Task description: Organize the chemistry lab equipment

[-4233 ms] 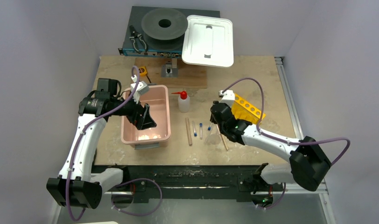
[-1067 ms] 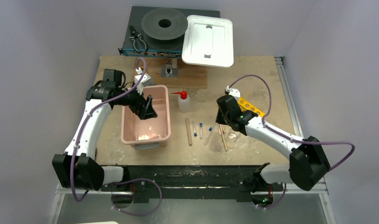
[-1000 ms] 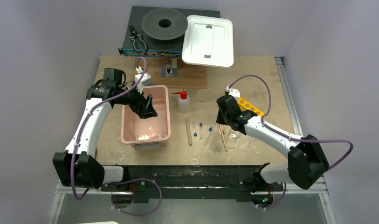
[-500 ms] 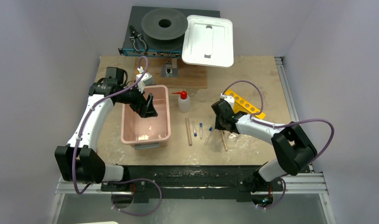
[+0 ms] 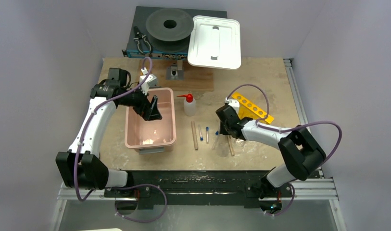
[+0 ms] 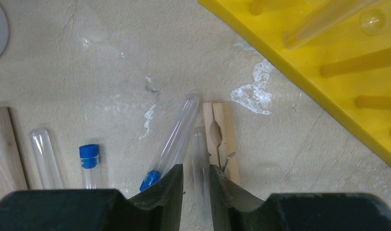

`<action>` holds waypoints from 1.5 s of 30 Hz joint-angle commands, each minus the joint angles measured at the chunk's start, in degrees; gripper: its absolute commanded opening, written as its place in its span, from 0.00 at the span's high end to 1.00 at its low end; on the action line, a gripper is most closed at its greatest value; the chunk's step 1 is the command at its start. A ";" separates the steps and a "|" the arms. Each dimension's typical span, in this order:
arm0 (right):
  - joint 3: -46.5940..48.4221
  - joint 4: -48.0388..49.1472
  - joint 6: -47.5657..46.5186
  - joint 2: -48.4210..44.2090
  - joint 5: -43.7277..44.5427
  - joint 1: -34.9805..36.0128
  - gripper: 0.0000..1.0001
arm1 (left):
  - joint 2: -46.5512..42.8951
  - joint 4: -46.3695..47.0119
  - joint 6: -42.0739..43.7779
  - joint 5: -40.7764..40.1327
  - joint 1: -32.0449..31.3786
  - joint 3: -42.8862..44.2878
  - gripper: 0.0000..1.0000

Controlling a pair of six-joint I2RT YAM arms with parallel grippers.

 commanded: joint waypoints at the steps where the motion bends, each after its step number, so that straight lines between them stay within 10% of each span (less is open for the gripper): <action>1: 0.72 -2.46 0.16 -0.24 6.00 2.32 0.73 | -1.83 -0.48 -0.28 0.79 0.41 2.15 0.00; 45: 1.33 -4.28 2.66 -0.62 14.22 6.35 0.74 | -3.27 -1.11 0.67 0.73 0.41 0.25 0.00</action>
